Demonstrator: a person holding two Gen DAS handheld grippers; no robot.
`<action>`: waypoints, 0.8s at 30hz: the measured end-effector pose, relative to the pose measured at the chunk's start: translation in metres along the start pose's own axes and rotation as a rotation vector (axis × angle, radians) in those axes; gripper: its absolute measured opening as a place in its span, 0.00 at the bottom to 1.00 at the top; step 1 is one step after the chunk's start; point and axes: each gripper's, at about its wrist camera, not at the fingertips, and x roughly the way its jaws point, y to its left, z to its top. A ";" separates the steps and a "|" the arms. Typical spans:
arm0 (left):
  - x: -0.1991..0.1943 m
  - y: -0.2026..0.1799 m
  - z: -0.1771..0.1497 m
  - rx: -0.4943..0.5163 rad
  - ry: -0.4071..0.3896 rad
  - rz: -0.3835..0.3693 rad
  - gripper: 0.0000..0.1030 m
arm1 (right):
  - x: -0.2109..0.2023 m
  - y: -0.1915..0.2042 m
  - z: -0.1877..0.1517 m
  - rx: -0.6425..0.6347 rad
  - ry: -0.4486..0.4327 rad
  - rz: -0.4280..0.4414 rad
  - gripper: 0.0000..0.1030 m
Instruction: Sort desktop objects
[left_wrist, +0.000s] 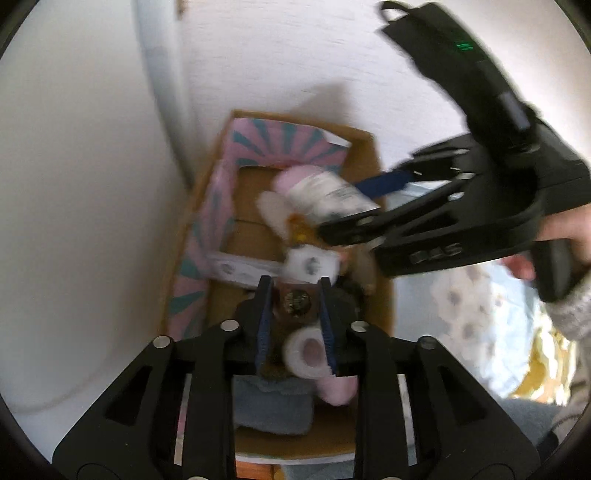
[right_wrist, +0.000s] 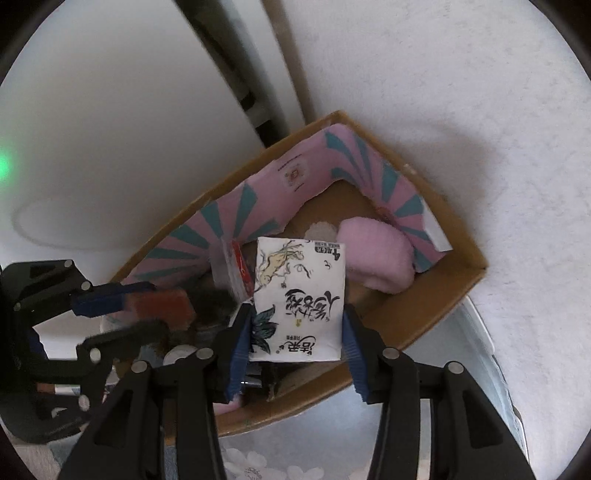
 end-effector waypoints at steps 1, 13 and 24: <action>0.000 -0.001 -0.001 -0.009 0.004 -0.029 0.38 | 0.002 0.001 -0.001 -0.008 0.001 -0.013 0.64; 0.035 -0.017 -0.022 -0.013 -0.027 -0.004 1.00 | -0.022 -0.006 -0.015 0.074 -0.098 -0.027 1.00; 0.073 -0.058 -0.038 0.032 -0.018 -0.011 1.00 | -0.047 -0.028 -0.043 0.184 -0.174 -0.106 1.00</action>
